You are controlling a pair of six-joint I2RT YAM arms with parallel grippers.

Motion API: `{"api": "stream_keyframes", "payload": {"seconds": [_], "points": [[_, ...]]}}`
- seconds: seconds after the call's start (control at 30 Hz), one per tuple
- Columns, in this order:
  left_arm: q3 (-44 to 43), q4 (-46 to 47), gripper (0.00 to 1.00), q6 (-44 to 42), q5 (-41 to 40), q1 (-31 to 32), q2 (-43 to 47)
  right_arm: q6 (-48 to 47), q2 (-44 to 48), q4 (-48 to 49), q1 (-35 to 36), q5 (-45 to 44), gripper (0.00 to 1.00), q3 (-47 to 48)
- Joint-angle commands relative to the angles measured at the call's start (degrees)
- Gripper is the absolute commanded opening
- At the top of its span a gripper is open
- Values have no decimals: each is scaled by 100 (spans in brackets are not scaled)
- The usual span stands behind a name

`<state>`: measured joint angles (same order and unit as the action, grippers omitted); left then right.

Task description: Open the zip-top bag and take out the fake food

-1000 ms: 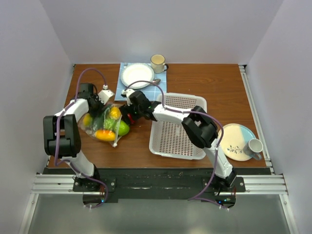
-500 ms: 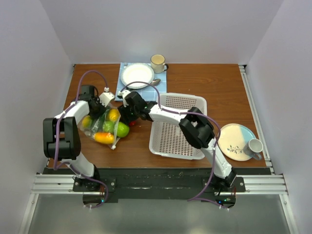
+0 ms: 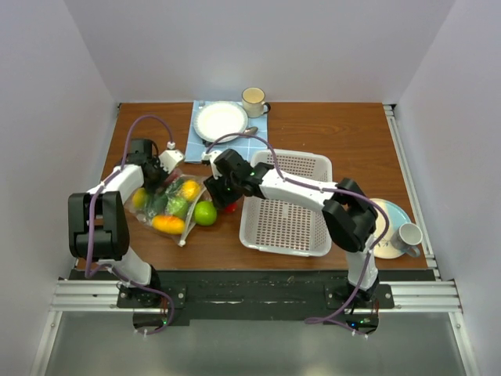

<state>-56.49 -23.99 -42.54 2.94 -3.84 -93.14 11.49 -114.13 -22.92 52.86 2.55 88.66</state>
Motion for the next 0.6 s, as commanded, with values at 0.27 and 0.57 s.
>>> {"api": "stream_keyframes", "payload": {"seconds": [0.27,0.57], "points": [[253,175,0,53,-417,-21,349,-227,2094,-1347,-381,-454,23,-480],[261,70,0,89,-373,-21,507,697,2722,-1022,-1013,-1742,0,-1562]]}}
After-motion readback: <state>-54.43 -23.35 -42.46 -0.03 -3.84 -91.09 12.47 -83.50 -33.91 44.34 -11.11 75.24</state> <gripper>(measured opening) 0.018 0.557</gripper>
